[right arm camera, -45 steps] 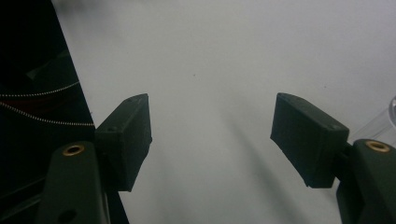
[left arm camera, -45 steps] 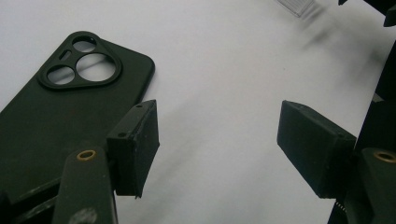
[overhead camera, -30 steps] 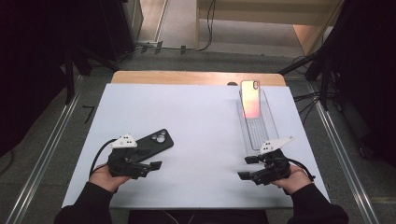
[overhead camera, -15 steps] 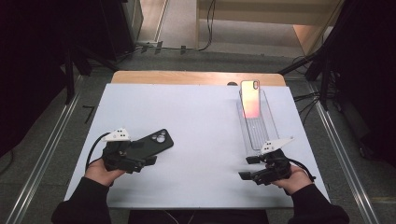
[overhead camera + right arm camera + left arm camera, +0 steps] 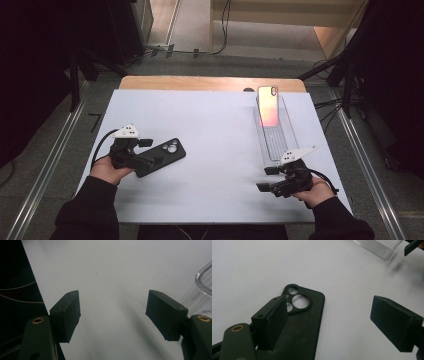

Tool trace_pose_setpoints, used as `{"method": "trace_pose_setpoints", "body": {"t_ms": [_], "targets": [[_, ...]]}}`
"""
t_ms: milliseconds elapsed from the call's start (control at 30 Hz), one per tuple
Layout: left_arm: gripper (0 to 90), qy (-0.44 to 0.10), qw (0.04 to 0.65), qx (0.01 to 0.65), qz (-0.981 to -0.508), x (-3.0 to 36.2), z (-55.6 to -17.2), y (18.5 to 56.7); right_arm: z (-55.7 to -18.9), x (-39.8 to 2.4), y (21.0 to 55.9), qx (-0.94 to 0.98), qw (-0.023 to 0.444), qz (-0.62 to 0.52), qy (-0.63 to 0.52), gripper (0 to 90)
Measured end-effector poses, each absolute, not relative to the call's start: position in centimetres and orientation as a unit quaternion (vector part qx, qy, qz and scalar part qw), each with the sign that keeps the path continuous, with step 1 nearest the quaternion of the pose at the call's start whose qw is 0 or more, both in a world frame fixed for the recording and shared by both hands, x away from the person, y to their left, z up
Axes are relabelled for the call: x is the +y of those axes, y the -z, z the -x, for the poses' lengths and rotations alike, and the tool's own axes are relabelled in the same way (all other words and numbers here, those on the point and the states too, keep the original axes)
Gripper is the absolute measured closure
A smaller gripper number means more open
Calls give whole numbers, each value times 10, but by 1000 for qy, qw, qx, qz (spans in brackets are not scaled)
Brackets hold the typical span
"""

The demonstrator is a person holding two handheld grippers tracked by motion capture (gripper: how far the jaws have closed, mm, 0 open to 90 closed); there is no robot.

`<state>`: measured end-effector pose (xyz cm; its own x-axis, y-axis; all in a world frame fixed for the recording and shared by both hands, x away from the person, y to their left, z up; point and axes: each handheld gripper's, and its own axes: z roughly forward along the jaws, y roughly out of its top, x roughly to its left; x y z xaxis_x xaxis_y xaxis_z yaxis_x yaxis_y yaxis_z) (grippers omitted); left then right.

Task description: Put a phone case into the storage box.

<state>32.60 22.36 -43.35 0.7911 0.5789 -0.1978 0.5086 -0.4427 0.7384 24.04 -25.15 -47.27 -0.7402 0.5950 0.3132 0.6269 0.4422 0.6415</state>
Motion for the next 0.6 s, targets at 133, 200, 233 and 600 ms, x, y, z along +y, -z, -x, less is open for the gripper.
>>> {"method": "trace_pose_setpoints", "body": {"t_ms": [133, 200, 233, 600], "targets": [[87, -34, 426, 329, -842, 225, -335, 433, -240, -251, 473, -850, 21, 359, 385, 257], [0, -34, 424, 324, -845, 224, -339, 432, -241, -251, 473, -850, 22, 358, 385, 257], [0, -35, 420, 322, -847, 223, -340, 431, -241, -251, 473, -850, 22, 360, 384, 257], [5, -37, 389, 308, -867, 216, -362, 440, -241, -251, 474, -849, 22, 362, 384, 257]]}}
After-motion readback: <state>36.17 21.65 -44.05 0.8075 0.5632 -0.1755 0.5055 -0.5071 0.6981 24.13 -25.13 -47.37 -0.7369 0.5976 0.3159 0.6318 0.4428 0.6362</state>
